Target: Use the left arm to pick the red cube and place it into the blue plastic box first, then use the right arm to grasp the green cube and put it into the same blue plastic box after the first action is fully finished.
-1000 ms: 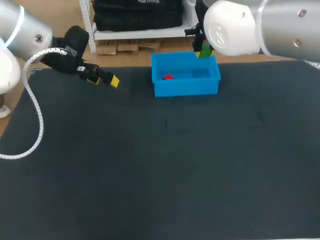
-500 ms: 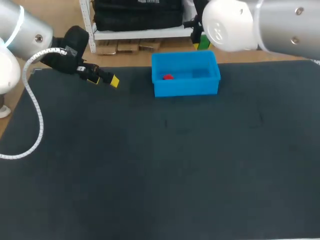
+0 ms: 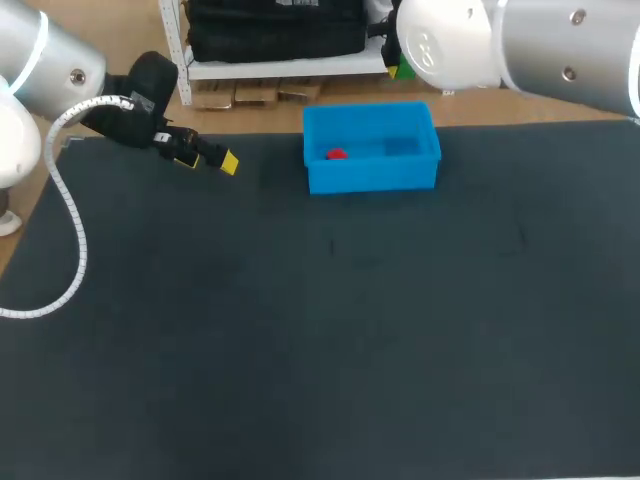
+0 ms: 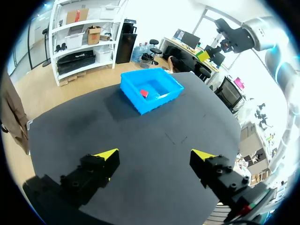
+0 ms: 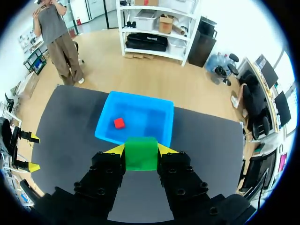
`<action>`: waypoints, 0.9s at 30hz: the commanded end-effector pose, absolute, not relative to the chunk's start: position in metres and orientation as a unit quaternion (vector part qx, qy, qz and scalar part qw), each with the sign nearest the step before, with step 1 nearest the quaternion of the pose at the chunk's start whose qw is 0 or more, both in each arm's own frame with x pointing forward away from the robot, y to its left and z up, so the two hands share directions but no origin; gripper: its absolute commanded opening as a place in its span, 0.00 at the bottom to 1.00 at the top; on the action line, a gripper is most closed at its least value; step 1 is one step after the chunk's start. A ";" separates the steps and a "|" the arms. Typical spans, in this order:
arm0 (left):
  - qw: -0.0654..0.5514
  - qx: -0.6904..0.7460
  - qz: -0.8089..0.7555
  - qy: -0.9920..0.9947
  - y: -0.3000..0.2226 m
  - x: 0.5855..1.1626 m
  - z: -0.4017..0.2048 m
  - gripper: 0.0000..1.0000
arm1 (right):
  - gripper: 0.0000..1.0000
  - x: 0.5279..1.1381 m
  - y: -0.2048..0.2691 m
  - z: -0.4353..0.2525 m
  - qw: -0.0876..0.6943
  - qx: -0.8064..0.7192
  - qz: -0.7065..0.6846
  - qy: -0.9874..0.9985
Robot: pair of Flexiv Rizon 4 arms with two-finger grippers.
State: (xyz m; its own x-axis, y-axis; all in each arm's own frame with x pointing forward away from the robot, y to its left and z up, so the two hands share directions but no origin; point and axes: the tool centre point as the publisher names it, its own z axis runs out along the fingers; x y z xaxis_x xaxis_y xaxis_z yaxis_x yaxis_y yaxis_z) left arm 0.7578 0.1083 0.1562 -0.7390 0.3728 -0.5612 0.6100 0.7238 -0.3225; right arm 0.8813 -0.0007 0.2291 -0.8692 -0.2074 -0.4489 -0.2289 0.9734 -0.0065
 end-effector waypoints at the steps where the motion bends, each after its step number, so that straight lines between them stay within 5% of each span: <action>1: 0.235 0.275 -0.253 0.897 0.109 0.759 0.156 1.00 | 0.00 0.894 0.001 0.228 0.225 -0.113 0.019 0.968; 27: 0.235 0.275 -0.253 0.897 0.109 0.759 0.156 1.00 | 0.00 0.931 0.008 0.219 0.230 -0.113 0.014 0.967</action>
